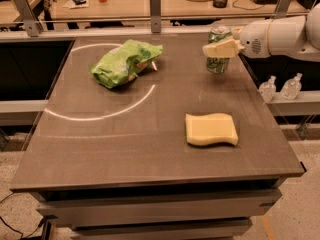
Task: Move green can near sponge
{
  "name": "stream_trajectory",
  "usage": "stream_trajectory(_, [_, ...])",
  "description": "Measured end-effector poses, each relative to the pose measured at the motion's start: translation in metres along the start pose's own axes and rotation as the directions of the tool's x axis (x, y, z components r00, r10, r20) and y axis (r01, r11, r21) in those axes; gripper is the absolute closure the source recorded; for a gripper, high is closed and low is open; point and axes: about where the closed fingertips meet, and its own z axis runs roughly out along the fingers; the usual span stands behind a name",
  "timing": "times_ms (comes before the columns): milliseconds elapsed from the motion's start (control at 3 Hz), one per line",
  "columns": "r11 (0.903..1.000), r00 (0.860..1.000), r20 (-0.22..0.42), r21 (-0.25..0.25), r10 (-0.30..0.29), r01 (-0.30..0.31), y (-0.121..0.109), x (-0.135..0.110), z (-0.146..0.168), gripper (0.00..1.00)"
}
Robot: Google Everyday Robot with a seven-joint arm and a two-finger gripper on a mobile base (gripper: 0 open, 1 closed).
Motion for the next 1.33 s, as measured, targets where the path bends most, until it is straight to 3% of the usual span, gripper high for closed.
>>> stream_trajectory(333, [0.9984, 0.998, -0.011, -0.011, 0.054, -0.055, 0.020, -0.002, -0.031, 1.00])
stream_trajectory(667, [0.9918, 0.991, 0.057, -0.046, 0.122, -0.120, 0.040, -0.005, -0.054, 1.00])
stream_trajectory(1000, [0.9858, 0.982, 0.108, -0.088, 0.152, -0.143, 0.063, 0.000, -0.069, 1.00])
stream_trajectory(1333, [0.9856, 0.984, 0.107, -0.107, 0.142, -0.131, 0.081, 0.011, -0.077, 1.00])
